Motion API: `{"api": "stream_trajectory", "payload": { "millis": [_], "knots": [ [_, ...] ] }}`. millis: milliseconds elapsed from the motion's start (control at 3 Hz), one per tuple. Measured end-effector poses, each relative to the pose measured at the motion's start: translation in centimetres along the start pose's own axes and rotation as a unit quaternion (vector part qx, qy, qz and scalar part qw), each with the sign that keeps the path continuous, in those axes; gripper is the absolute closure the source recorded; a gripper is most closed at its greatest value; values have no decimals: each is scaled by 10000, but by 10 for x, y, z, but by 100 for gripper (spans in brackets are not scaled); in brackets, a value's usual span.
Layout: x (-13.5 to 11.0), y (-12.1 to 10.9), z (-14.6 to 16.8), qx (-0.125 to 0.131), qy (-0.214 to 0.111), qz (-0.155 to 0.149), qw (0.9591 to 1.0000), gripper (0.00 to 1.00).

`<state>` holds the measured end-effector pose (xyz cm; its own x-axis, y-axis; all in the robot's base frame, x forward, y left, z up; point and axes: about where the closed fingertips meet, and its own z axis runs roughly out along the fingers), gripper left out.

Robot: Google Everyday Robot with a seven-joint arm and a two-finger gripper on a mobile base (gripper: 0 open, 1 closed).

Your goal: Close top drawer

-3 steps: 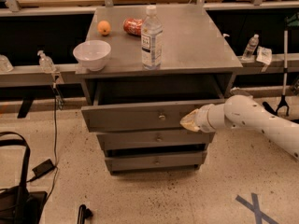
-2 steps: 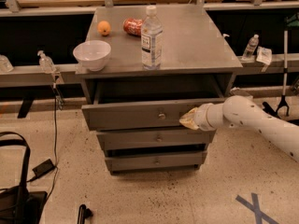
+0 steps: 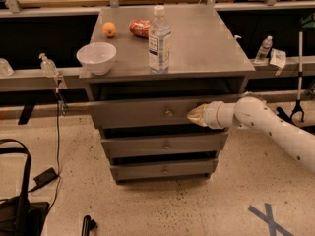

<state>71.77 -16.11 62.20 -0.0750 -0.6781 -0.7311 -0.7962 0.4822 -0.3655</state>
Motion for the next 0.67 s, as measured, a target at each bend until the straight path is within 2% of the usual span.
{"api": "stream_trajectory", "payload": {
  "millis": [333, 667],
  "knots": [
    [-2, -5, -1, 69, -112, -65, 9999, 100],
    [0, 10, -9, -192, -120, -158, 9996, 100]
  ]
}}
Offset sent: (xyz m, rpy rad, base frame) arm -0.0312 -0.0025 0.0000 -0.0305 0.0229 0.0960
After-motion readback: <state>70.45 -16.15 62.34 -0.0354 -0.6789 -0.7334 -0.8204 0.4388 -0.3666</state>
